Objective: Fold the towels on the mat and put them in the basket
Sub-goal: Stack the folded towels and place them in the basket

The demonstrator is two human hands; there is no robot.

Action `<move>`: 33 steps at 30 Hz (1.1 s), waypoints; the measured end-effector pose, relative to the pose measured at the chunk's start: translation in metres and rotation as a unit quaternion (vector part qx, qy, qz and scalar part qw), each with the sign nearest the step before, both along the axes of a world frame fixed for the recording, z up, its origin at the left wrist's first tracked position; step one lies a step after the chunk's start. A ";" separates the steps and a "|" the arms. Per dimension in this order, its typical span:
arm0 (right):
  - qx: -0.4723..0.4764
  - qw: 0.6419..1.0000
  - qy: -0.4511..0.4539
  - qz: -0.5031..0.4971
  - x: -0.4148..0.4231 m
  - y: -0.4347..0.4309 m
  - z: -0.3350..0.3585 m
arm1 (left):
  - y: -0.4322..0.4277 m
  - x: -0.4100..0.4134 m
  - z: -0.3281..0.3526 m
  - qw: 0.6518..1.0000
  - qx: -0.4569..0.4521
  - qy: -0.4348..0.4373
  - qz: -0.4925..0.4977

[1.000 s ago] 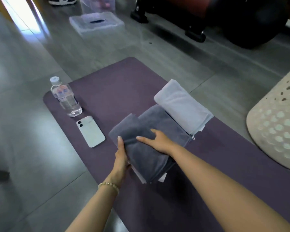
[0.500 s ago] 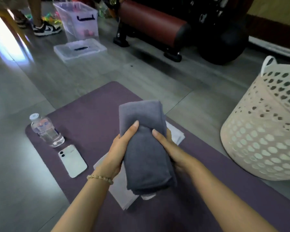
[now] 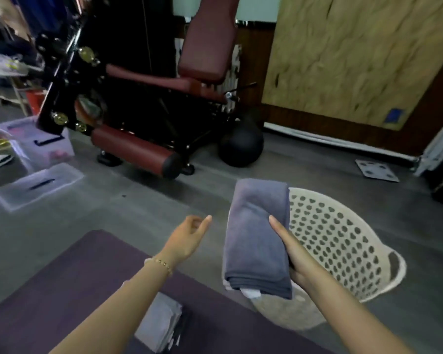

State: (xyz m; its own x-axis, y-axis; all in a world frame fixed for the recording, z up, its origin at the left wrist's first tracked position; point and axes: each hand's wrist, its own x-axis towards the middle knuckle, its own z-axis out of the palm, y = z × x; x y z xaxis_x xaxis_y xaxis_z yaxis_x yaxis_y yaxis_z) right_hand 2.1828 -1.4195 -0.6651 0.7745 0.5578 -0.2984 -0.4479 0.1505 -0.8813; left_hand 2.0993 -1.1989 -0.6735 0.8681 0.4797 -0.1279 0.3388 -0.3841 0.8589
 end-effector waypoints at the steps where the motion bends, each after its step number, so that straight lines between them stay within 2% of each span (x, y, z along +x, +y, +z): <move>1: -0.013 1.000 -0.001 -0.007 0.015 -0.012 0.011 | -0.003 0.015 0.007 1.000 0.020 0.012 -0.005; 6: -0.081 0.994 0.019 -0.069 0.076 -0.055 0.029 | -0.014 0.083 0.033 0.989 0.137 0.035 -0.053; 10: -0.131 0.986 0.033 -0.098 0.108 -0.071 0.013 | -0.018 0.138 0.025 0.958 0.241 0.071 -0.136; 13: -0.133 0.983 0.053 -0.118 0.133 -0.066 -0.008 | -0.018 0.175 0.009 0.946 0.250 0.105 -0.180; 17: -0.148 0.971 0.084 -0.167 0.159 -0.049 -0.042 | -0.019 0.202 -0.020 0.924 0.276 0.107 -0.241; 23: -0.177 0.954 0.133 -0.201 0.179 -0.051 -0.102 | -0.028 0.231 -0.077 0.905 0.325 0.087 -0.260; 28: -0.222 0.938 0.170 -0.203 0.195 -0.056 -0.163 | -0.035 0.248 -0.115 0.906 0.333 0.100 -0.243; 33: -0.237 0.935 0.184 -0.191 0.217 -0.049 -0.218 | -0.038 0.289 -0.133 0.924 0.316 0.057 -0.206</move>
State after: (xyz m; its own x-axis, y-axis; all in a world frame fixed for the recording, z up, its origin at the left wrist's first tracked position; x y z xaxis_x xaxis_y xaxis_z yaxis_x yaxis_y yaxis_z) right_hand 2.4001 -1.4685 -0.8828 0.6861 -0.0008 -0.7275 -0.7275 -0.0072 -0.6860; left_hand 2.3886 -1.2366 -0.8062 0.9919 0.1210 -0.0375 0.1261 -0.9139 0.3859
